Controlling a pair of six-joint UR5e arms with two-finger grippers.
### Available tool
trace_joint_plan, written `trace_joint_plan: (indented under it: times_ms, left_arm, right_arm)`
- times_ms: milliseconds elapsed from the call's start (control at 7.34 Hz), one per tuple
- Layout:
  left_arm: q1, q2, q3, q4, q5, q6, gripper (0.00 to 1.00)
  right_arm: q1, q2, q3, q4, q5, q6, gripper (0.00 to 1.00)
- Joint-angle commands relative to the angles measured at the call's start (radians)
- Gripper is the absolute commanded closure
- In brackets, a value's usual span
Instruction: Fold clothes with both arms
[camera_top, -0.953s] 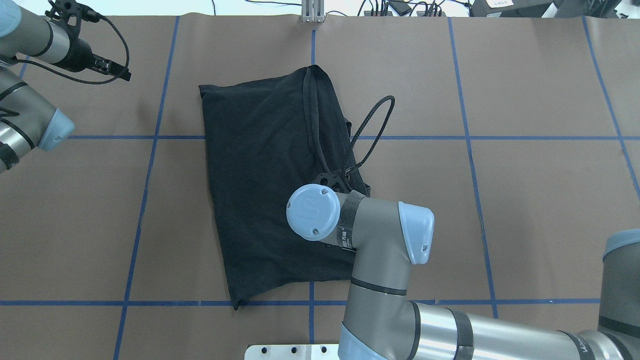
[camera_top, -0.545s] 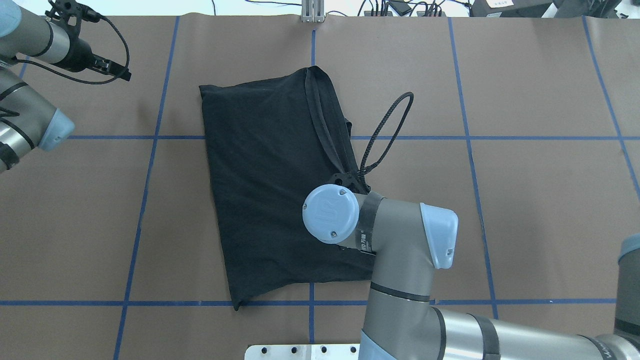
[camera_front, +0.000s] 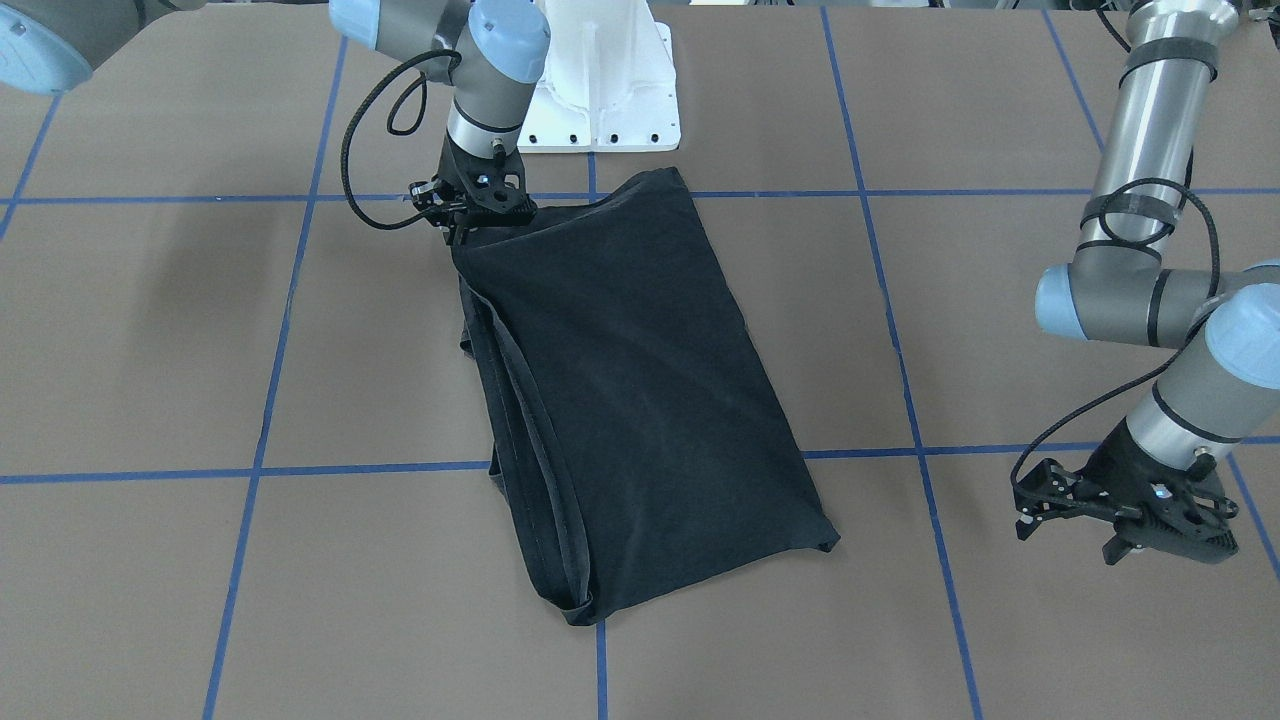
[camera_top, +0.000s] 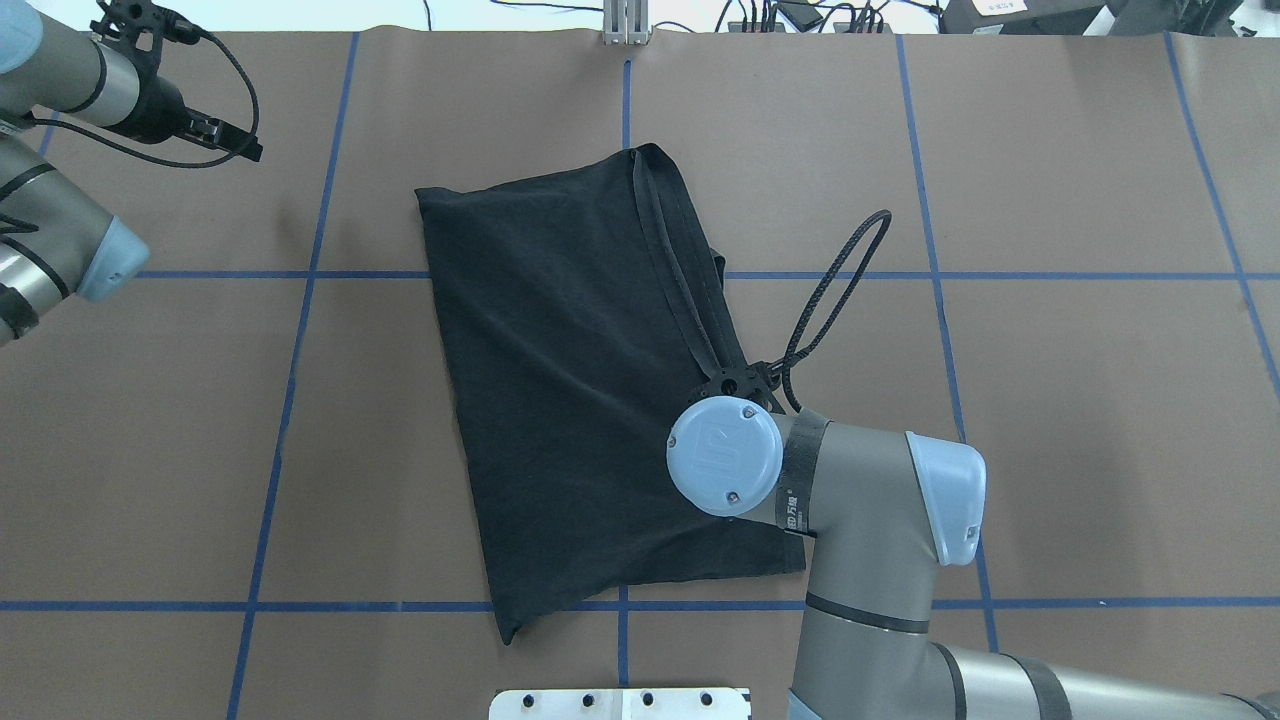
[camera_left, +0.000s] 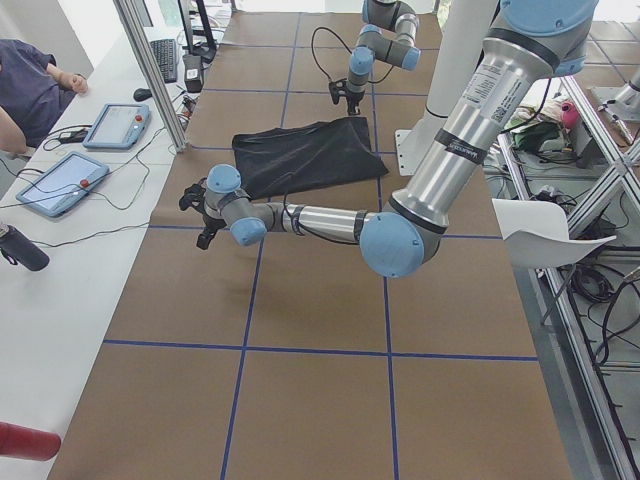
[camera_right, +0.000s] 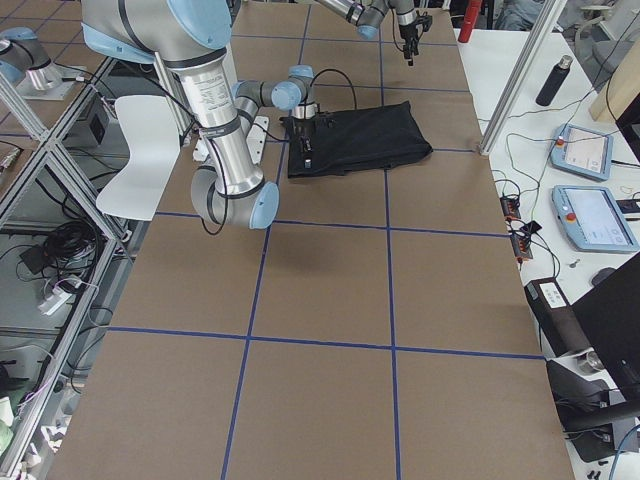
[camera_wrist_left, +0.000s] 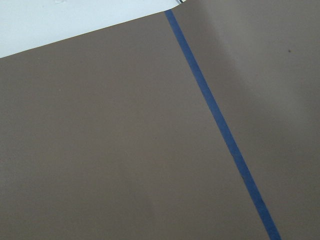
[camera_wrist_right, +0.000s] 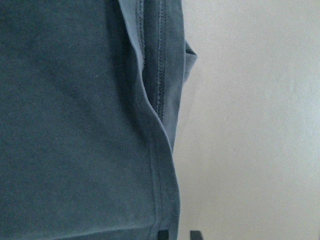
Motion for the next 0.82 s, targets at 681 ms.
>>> trace_joint_plan:
  times_ms: [681]
  left_arm:
    - [0.0,0.0,0.0,0.0,0.0,-0.001,0.0]
  right_arm:
    - [0.149,0.226,-0.38,0.215,-0.002,-0.113,0.0]
